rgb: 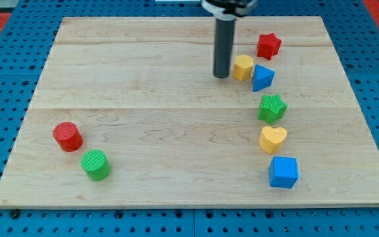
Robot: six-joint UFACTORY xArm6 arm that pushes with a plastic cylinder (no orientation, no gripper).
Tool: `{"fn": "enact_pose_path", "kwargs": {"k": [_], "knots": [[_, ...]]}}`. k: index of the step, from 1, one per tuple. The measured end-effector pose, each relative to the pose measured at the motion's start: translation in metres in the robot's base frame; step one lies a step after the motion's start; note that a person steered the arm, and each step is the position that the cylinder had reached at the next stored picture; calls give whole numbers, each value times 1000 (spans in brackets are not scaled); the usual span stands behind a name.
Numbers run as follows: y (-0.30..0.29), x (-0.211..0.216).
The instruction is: Move the red circle towards the center left
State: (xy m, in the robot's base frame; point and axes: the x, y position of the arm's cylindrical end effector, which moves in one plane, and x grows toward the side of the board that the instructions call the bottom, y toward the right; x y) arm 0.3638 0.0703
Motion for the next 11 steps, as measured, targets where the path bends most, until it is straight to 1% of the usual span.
{"fn": "enact_pose_path", "kwargs": {"k": [1, 2, 3, 4, 5, 6, 7, 8, 9, 10, 11], "knots": [[25, -16], [37, -38], [-4, -66], [-4, -117], [-38, -143], [-113, -88], [-184, -22], [-271, -37], [-333, -1], [-357, 104], [-291, 201]]}}
